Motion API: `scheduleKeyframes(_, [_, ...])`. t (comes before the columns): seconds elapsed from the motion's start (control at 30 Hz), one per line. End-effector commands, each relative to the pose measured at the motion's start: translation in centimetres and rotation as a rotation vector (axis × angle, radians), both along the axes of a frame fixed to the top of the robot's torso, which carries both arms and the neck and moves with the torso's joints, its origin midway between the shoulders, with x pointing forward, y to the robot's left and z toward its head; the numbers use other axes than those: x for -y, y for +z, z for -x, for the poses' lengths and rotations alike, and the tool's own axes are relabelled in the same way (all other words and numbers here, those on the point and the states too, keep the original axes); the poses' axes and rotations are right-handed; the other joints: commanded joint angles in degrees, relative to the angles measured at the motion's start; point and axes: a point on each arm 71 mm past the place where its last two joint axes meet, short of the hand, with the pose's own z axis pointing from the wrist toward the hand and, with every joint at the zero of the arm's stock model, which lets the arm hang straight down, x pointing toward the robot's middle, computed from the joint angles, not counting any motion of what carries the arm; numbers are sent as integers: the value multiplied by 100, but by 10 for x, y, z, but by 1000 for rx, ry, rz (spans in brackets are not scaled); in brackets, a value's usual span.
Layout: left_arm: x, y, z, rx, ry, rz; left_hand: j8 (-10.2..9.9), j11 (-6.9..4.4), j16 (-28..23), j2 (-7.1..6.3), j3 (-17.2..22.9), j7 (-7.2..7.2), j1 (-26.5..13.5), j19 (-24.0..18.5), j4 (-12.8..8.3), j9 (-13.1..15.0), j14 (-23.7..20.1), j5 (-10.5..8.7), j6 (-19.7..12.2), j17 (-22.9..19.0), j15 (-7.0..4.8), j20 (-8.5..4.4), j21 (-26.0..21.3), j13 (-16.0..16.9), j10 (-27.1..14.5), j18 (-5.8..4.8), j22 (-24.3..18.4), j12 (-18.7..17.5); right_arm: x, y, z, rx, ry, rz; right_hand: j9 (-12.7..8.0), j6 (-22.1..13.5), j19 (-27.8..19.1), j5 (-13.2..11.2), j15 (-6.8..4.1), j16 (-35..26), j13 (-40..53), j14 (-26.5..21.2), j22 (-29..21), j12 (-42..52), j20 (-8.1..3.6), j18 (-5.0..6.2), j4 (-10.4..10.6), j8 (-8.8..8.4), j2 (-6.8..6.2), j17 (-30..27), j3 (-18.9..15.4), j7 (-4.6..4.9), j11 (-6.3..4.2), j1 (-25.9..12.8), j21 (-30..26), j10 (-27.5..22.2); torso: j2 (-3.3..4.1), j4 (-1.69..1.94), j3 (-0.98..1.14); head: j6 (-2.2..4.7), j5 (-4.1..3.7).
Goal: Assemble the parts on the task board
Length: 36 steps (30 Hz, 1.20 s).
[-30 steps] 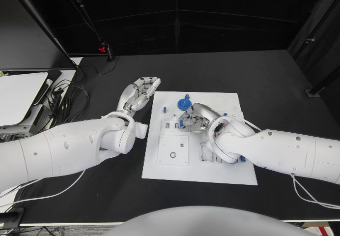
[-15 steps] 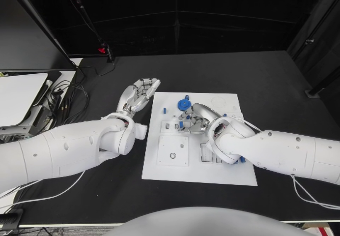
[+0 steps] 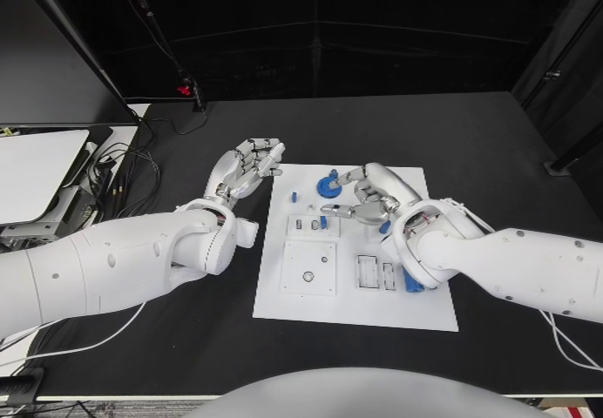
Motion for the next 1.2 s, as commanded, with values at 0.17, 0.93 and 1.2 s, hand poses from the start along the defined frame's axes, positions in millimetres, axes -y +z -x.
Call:
scheduleKeyframes(0.17, [2, 26, -3, 145, -137, -198, 52, -479, 655, 8, -334, 466, -30, 1359, 2, -2, 1987, 34, -43, 505, -566, -238, 836, 626, 2037, 312, 346, 957, 34, 28, 0, -133, -10, -350, 24, 72, 405, 302, 32, 14, 1508, 606, 1393, 14, 30, 30, -37, 89, 227, 1509, -220, -30, 14, -287, -179, 596, -57, -11, 10, -41, 41])
scheduleKeyframes(0.93, [26, 49, -26, -191, -334, -922, -880, -805, 3835, 14, -624, 101, -187, 5917, -2, 132, 7036, 153, 2589, 8512, -985, -677, 6468, 8541, 6320, -754, 7528, 4598, 96, 33, -10, -259, -10, -685, 81, -1517, -507, 812, -253, 14, 1183, 606, 886, -273, -244, 317, -46, 798, 1076, 1509, -872, -269, -302, -564, -1184, 82, -134, -126, 12, -55, 28])
scheduleKeyframes(1.2, [48, 42, -30, -269, -395, -1026, 760, -1035, 3835, 297, -769, -147, -54, 5917, 8, 1442, 7036, 222, 2334, 8512, -1200, -871, 6468, 8541, 6320, -754, 7528, 4598, 99, 33, -11, -255, -18, -693, 117, -1617, -495, 887, -218, 14, 1218, 606, 915, -229, -223, 312, -40, 1074, 1170, 1509, -992, -216, -257, -674, -1170, 151, -127, -146, 8, -73, 31])
